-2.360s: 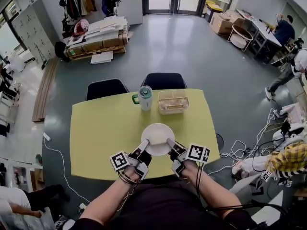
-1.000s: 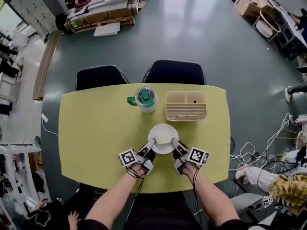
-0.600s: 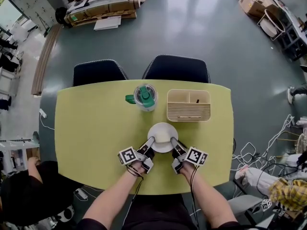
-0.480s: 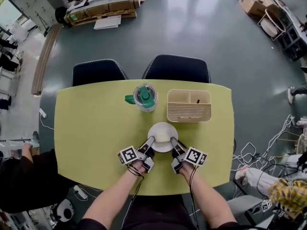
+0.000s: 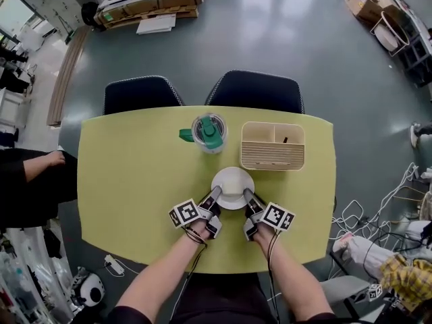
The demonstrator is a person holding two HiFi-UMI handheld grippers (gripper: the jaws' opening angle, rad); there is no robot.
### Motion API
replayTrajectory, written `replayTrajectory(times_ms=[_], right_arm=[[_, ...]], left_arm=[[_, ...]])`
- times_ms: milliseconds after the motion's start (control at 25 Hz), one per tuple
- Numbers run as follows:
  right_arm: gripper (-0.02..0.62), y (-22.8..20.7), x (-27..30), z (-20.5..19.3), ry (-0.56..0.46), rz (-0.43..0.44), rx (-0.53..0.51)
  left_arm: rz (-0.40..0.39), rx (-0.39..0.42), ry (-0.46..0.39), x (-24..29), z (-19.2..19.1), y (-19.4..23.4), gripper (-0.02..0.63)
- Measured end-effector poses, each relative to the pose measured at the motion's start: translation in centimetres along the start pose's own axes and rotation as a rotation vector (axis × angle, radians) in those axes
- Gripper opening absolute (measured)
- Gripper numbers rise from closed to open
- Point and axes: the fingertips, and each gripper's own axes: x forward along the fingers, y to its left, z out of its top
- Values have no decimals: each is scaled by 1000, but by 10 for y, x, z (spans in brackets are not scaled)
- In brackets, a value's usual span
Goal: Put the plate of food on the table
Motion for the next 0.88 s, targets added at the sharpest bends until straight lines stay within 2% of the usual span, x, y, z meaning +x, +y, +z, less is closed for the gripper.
replayTrajectory(times_ms=[320, 560, 680, 760, 880], right_arm=[[40, -5, -1, 0, 1, -86, -32], [52, -8, -3, -1, 6, -143, -82], [70, -9, -5, -1, 15, -168, -113], [77, -9, -6, 1, 9, -175, -119], [77, -11, -7, 3, 3, -188, -132]], left_arm=[[114, 30, -33, 0, 0, 5, 51], [186, 139, -55, -3, 0, 5, 52], [198, 163, -59, -3, 0, 3, 52], [232, 220, -53, -3, 1, 3, 52], [305, 351, -35, -4, 1, 4, 52]])
